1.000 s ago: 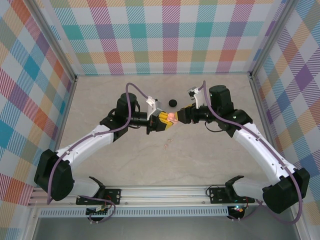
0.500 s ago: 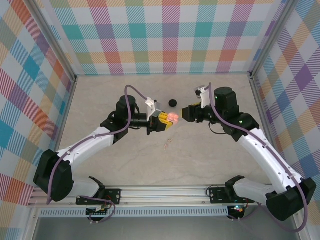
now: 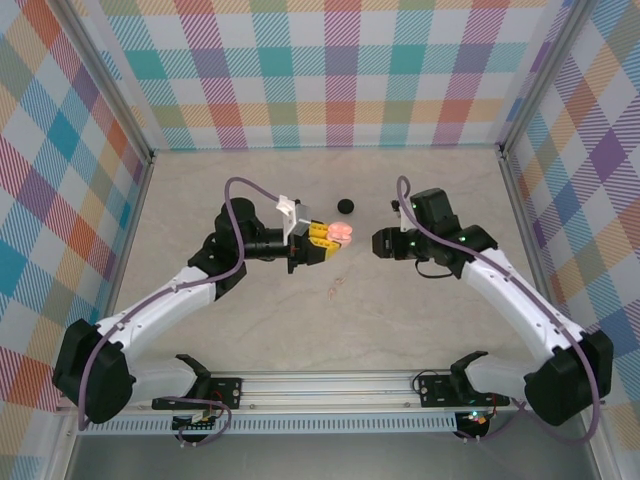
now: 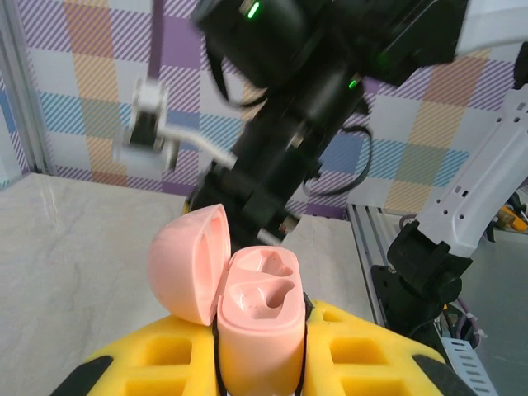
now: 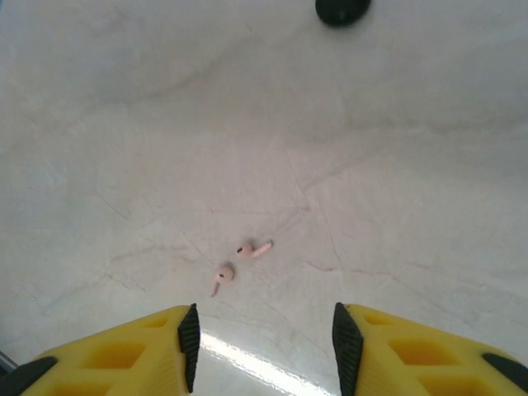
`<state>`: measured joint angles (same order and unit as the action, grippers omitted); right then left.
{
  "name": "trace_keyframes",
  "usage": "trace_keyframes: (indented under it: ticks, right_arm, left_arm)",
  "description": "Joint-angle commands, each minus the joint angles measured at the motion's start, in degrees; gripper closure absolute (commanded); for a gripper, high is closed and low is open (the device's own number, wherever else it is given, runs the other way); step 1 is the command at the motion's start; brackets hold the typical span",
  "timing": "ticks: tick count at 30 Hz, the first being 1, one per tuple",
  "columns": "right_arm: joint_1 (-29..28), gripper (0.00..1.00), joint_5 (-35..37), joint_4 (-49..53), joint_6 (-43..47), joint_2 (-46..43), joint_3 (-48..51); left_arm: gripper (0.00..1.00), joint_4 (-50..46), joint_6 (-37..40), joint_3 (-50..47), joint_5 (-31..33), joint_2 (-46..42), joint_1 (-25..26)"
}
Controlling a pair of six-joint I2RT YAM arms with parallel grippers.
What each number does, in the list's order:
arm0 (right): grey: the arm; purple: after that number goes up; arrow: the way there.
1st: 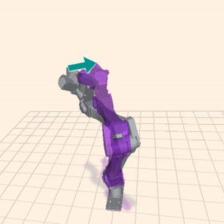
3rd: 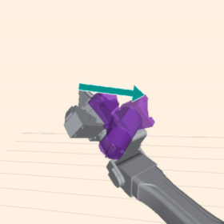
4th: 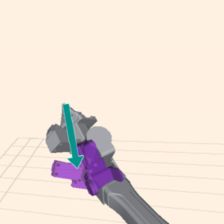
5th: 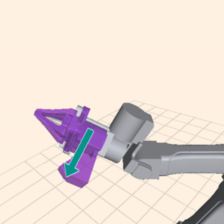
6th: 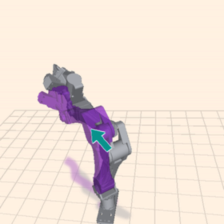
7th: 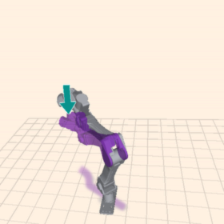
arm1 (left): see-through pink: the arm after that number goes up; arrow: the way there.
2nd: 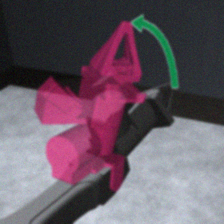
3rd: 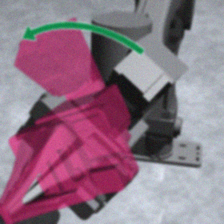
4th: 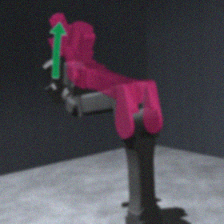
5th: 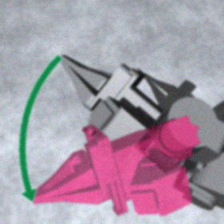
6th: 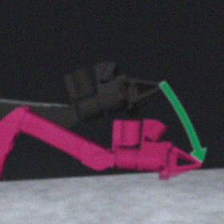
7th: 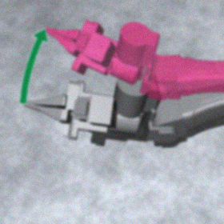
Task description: Insert wireless bluetooth earbuds into charging case
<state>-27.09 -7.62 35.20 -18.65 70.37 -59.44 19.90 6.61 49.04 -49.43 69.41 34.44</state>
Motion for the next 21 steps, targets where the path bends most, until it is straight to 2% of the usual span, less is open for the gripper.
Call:
trace_keyframes:
  ticks: [1,9,21]
  right_arm:
    - [0.10,0.54,-4.49,-1.61,-3.58,3.48,1.65]
    - [-0.22,0.58,-16.19,-9.97,-7.53,15.81,4.24]
    - [-3.90,0.75,-16.95,-11.12,-7.84,28.63,1.11]
  left_arm:
    - [0.90,1.60,-1.03,-1.05,1.37,-2.35,0.72]
    - [0.90,1.70,-2.00,-2.23,2.93,-3.83,0.70]
    - [0.90,-0.74,-1.25,-2.07,2.95,-5.48,0.72]
